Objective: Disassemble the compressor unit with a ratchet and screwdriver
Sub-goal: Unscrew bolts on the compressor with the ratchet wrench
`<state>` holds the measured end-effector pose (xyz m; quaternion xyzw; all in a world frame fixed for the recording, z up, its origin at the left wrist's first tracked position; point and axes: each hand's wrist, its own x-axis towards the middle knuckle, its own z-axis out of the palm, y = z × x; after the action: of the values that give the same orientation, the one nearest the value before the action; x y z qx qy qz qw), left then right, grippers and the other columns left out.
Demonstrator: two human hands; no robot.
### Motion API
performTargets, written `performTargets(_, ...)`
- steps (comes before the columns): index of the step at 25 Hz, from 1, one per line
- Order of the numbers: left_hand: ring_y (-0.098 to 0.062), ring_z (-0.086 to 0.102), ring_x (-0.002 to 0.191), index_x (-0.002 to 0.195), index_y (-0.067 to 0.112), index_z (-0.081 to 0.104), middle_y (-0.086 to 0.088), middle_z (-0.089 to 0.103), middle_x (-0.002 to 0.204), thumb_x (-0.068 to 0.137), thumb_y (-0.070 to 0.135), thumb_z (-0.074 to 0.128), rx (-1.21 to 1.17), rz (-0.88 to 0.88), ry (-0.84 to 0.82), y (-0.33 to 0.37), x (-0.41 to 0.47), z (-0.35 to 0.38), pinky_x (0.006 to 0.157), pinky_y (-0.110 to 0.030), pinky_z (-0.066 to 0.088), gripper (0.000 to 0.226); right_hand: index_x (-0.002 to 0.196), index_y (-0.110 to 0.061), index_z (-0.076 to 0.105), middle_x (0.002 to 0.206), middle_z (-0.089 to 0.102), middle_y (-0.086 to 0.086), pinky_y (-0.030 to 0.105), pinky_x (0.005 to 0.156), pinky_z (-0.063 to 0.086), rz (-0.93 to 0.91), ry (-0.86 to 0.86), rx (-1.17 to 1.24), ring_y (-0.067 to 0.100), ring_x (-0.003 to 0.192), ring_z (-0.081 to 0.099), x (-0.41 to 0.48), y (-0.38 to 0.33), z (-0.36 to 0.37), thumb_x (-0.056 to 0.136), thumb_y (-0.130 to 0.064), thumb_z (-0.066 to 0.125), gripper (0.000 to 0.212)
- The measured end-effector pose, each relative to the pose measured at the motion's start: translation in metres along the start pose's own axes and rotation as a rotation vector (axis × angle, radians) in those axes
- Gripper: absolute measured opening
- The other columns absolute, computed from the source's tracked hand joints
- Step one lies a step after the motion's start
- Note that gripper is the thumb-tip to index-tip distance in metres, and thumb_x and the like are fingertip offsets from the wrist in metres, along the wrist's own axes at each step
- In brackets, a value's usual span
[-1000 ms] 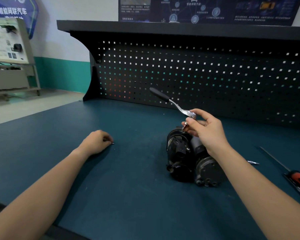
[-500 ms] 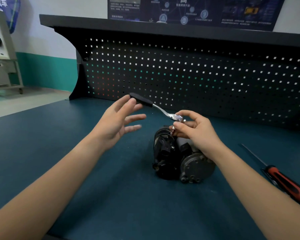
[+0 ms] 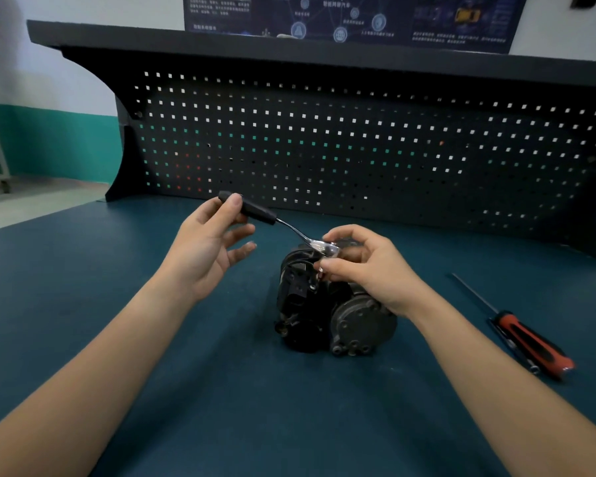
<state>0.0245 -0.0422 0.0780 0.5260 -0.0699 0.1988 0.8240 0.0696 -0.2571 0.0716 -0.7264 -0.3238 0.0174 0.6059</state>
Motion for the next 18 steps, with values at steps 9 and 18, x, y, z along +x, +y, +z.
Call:
performTargets(9,-0.003,0.061,0.061,0.082,0.027,0.064,0.011,0.061,0.070,0.068,0.039,0.065,0.088,0.149,-0.019,0.001,-0.011,-0.004,0.052,-0.019,0.051,0.018,0.091,-0.026,0.057,0.081,0.073,0.005,0.023,0.077,0.055,0.005,-0.012,-0.016,0.014,0.080,0.068,0.002,0.001,0.003,0.082,-0.002,0.066,0.027)
performTargets(18,-0.007,0.065,0.080,0.090,0.025,0.059,0.009,0.065,0.087,0.091,0.029,0.053,0.121,0.196,0.018,-0.004,-0.014,0.002,0.063,-0.024,0.054,0.007,0.091,-0.031,0.056,0.086,0.074,0.004,0.032,0.087,0.051,-0.027,-0.009,-0.077,0.015,0.086,0.069,-0.001,0.004,0.003,0.084,-0.007,0.066,0.027)
